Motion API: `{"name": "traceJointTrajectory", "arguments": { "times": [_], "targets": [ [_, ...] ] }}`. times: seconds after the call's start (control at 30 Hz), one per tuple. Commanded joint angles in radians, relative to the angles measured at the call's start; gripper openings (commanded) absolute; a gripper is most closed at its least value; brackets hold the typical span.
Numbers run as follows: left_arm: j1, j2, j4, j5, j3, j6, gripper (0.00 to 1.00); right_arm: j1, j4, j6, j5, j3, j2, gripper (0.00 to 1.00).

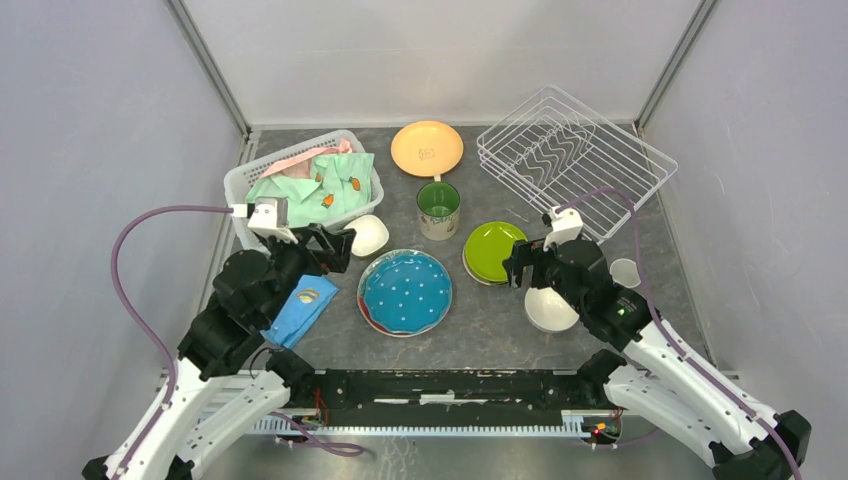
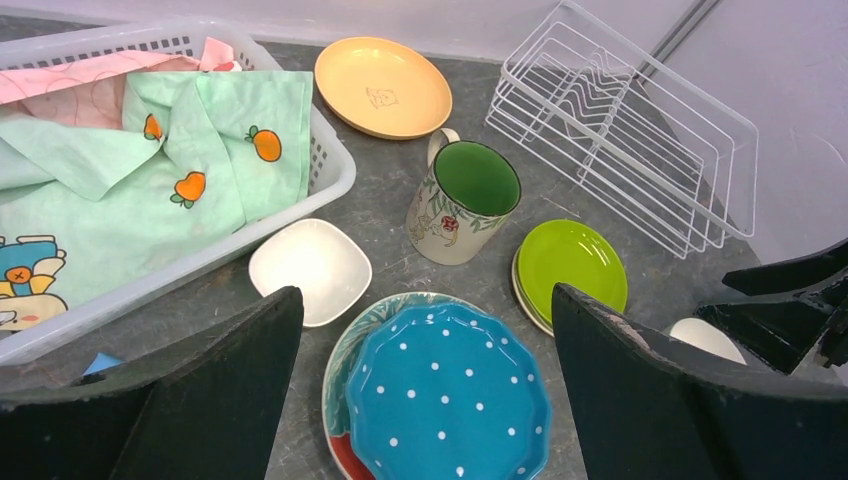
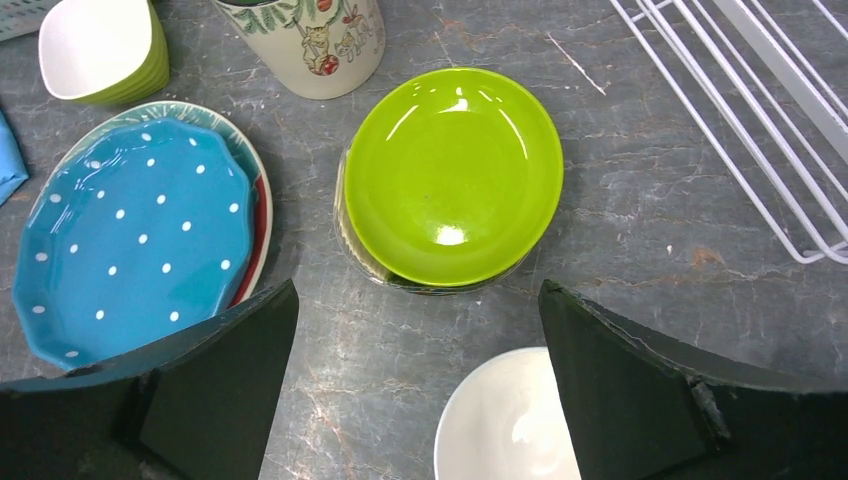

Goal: Load the mixed dishes into the dish rack
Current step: Pick up the plate at the center of the board.

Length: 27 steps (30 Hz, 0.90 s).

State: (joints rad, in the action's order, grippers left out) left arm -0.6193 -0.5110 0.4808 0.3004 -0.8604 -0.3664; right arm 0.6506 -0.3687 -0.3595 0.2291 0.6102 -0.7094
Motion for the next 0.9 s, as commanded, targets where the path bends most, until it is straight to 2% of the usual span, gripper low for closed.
{"name": "traceJointTrajectory", "arguments": {
  "times": [0.0, 0.2, 0.37, 0.47, 0.57, 0.73, 0.87],
  "targets": [
    [-0.004, -0.012, -0.048, -0.005, 0.002, 0.059, 1.0, 0.001, -0.004, -0.037, 0.064, 0.009, 0.003, 0.98],
    [-0.003, -0.022, -0.067, 0.054, 0.026, 0.119, 1.0, 0.001, -0.077, -0.152, 0.155, 0.024, -0.036, 0.98],
    [-0.004, -0.022, -0.064, 0.094, 0.059, 0.142, 1.0, 0.002, -0.272, -0.346, 0.267, 0.083, -0.125, 0.96],
    [-0.004, -0.006, -0.079, 0.124, 0.103, 0.148, 1.0, 0.001, -0.418, -0.477, 0.331, 0.129, -0.2, 0.89],
    [-0.004, -0.006, -0.088, 0.139, 0.13, 0.146, 1.0, 0.001, -0.48, -0.531, 0.356, 0.144, -0.274, 0.78],
    [-0.003, -0.024, -0.075, 0.133, 0.131, 0.156, 1.0, 0.002, -0.439, -0.483, 0.317, 0.168, -0.364, 0.71],
    [-0.003, -0.013, -0.075, 0.134, 0.134, 0.157, 1.0, 0.001, -0.444, -0.534, 0.322, 0.182, -0.41, 0.62]
  ]
}}
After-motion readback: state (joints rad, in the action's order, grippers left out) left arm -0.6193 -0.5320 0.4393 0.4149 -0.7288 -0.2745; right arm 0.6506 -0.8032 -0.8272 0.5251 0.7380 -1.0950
